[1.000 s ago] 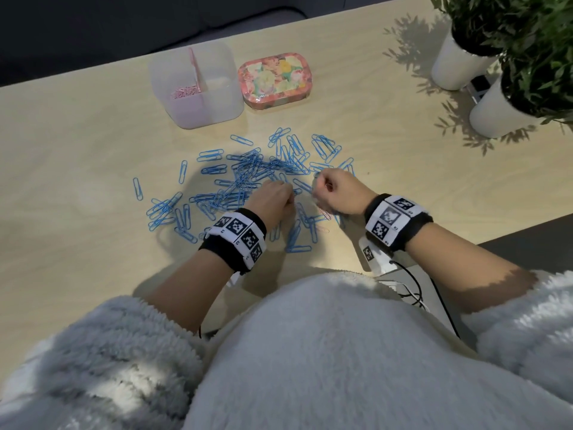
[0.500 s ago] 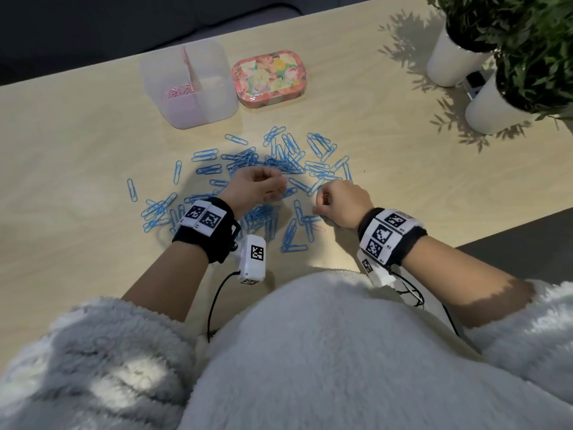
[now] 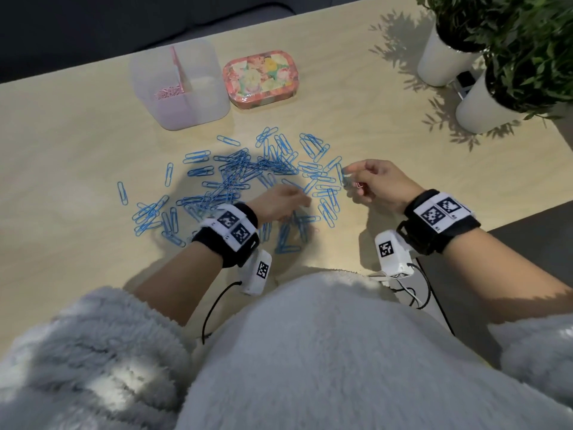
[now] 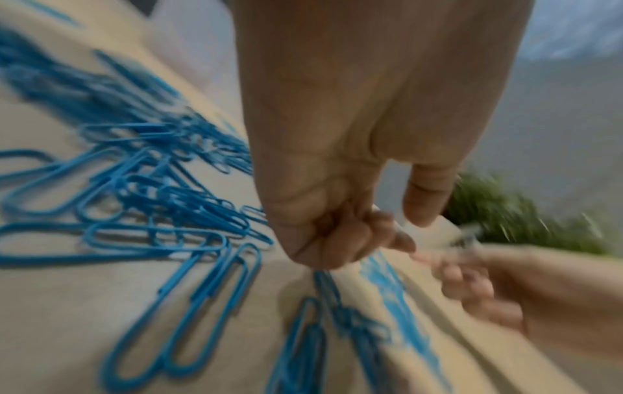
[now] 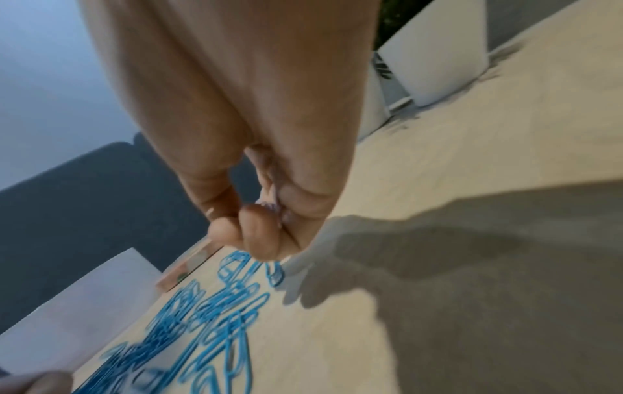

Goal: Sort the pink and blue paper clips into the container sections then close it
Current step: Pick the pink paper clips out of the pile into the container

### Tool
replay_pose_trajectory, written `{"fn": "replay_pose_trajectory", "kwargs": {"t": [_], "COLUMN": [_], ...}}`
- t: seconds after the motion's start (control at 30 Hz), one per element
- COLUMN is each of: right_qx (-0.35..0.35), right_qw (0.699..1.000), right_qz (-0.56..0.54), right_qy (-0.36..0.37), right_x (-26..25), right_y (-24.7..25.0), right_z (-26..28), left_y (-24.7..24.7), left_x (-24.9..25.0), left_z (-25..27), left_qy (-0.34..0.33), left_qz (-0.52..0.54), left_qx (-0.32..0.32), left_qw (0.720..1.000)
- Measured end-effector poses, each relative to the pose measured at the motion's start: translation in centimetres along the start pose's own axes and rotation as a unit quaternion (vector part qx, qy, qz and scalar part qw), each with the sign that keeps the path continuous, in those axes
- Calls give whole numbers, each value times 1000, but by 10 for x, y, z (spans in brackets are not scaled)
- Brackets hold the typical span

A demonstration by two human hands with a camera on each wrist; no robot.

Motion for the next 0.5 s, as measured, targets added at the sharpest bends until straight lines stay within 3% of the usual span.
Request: {"fn": "replay_pose_trajectory", "kwargs": {"t": [0.1, 0.2, 0.3, 0.37, 0.4, 0.5], "right_qx": [23, -9, -66, -74, -74, -62], "right_qw": [999, 989, 930, 875, 864, 876], "right_qz": [-7, 149, 357, 470, 489, 468], "right_qy": [-41, 10, 63, 86, 97, 96], "right_x": [8, 17, 27, 28, 26, 15], "right_y": [5, -3, -19, -25, -26, -19], "right_z": [-1, 2, 10, 13, 12, 8], "left_y": [-16, -26, -29, -30, -30, -21], "left_x": [1, -3, -4, -5, -6, -7], "left_z": [-2, -4, -5, -3, -2, 2], "left_qy": [-83, -131, -166, -173, -175, -161], "left_qz": [-230, -355, -415, -428, -427, -335], "left_qx": [42, 58, 84, 92, 93, 80], "left_qw": [969, 924, 891, 882, 882, 925]}}
Point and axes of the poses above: each hand's wrist, its own z-axis away from the middle knuckle, its own y-axis out of the back of the hand, x = y × z, the point moved 3 cm from there along -z, towards the middle knuckle, and after that the axes turned 12 degrees about y, right-handed, at the moved point
